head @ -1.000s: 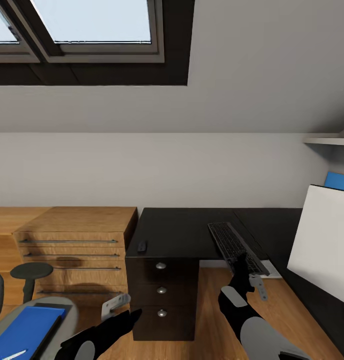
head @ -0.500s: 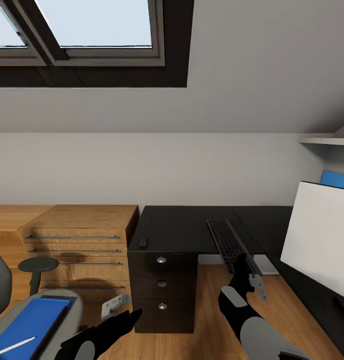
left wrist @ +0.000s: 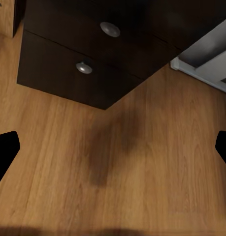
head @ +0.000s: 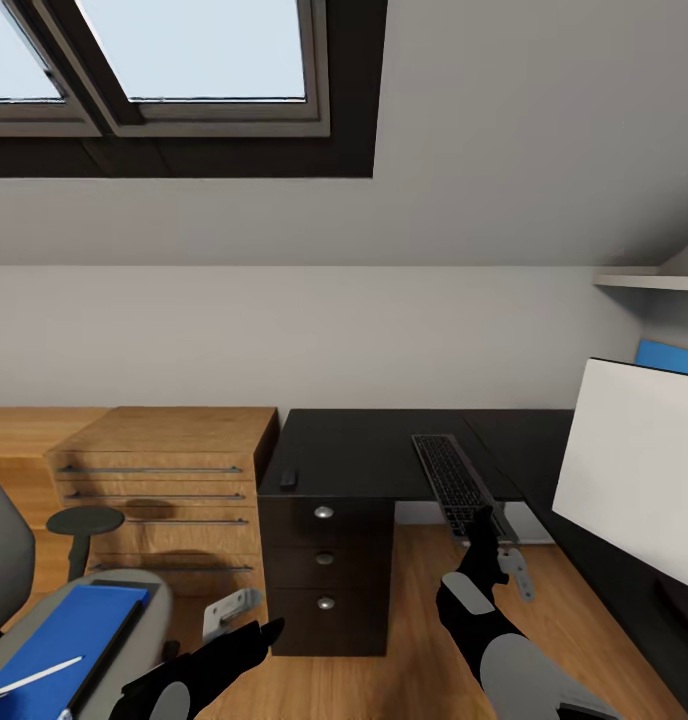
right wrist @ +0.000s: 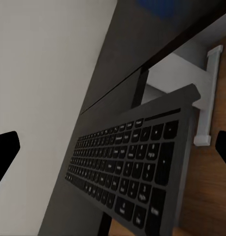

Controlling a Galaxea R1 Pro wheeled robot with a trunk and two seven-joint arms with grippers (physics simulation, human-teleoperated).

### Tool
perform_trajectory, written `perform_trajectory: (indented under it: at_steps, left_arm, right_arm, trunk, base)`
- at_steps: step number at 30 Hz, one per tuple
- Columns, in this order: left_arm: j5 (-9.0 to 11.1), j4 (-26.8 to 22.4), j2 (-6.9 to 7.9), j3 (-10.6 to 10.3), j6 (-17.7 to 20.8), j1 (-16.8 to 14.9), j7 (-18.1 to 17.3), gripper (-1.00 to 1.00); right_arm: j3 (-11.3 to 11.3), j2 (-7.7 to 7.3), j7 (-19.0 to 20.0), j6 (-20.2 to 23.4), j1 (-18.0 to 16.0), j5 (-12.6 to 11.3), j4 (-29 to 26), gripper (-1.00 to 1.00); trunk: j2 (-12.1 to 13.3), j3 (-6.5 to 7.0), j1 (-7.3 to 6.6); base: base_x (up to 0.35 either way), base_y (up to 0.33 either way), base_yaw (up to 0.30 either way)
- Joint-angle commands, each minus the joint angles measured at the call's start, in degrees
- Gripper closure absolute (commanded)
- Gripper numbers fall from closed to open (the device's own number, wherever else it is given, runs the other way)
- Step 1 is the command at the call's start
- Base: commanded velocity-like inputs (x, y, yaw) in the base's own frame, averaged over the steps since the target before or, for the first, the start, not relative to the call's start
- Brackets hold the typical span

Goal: In the bedroom, organize the workspace by keeping the computer under the desk, ensuring the monitor is on the desk, placing the keyboard on the desk next to the monitor, placing the mouse on the desk next to the keyboard, moving the folder from the swivel chair onto the desk next to the mouse, stacking the notebook on top of the folder with the pen on top of the notebook, and positioning the swivel chair next to the desk.

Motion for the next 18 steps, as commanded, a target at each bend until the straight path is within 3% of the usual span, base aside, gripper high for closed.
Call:
perform_trajectory:
  at_steps: [1, 10, 18]
  left_arm:
    - [0.6, -0.1, -0.01, 0.0, 0.1, 0.0, 0.5, -1.0]
    - [0.4, 1.5, -0.01, -0.2, 0.0, 0.0, 1.0, -1.0]
    - [0.3, 3.3, -0.07, -0.1, -0.3, 0.0, 0.8, -1.0]
  right_arm:
    - [-0.1, 0.04, 0.6, -0.1, 0.0, -0.6, 0.0, -1.0]
    - [1.1, 0.21, 0.7, -0.1, 0.0, -0.6, 1.8, -1.0]
    - [2.5, 0.46, 0.7, -0.3, 0.0, -0.6, 2.4, -1.0]
  trunk:
    - [0.0, -0.06, -0.01]
    - [3.6, 1.56, -1.98]
    - [3.6, 1.56, -1.98]
  base:
    - [-0.017, 0.0, 0.0]
    - [-0.002, 0.0, 0.0]
    - [0.0, 0.0, 0.0]
